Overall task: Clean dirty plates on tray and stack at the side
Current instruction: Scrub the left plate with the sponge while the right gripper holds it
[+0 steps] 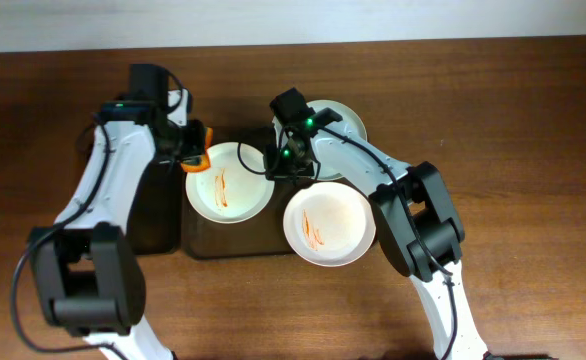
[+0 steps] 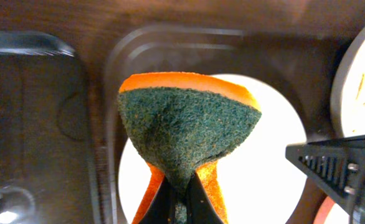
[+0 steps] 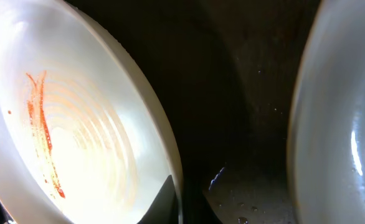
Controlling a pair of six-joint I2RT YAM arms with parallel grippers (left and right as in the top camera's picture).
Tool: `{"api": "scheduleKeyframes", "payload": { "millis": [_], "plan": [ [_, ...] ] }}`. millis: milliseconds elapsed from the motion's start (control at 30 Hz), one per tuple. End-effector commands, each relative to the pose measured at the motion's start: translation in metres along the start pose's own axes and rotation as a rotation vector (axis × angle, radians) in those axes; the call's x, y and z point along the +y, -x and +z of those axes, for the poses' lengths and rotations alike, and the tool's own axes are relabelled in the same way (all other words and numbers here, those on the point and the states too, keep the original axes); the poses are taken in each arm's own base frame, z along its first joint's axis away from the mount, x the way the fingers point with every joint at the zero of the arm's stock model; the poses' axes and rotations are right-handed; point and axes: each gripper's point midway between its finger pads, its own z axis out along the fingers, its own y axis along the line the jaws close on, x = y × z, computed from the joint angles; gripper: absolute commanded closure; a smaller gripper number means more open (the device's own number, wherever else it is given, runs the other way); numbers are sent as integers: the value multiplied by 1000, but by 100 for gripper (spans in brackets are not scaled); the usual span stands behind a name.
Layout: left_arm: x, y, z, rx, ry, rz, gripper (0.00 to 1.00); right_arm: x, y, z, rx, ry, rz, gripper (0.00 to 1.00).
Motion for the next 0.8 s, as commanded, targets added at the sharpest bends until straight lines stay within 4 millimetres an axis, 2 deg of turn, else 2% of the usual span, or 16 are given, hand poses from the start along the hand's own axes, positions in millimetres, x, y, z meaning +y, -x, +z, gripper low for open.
{"api": "scheduleKeyframes", "payload": {
  "millis": [0,167,267,333,500,567,667,767],
  "plan": [
    [-3,-18,43,103,2,32,100,-9,-7,12,37,-3,3,96],
    [7,-45,91,233,15,14,100,-9,-6,12,32,-1,1,96],
    [1,-60,106,293,-14,12,100,-8,-5,12,29,0,0,96],
    [-7,-72,109,332,-20,47,100,-8,-5,12,28,1,-1,96],
    [-53,-120,97,500,-168,208,100,-8,-5,12,28,1,-1,96],
    [-57,-129,94,533,-170,236,100,-8,-5,12,28,1,-1,96],
    [-57,-130,98,523,-154,257,100,-8,-5,12,28,1,-1,96],
    [-30,-112,106,458,13,122,100,-8,-5,12,28,1,0,96]
  ]
}}
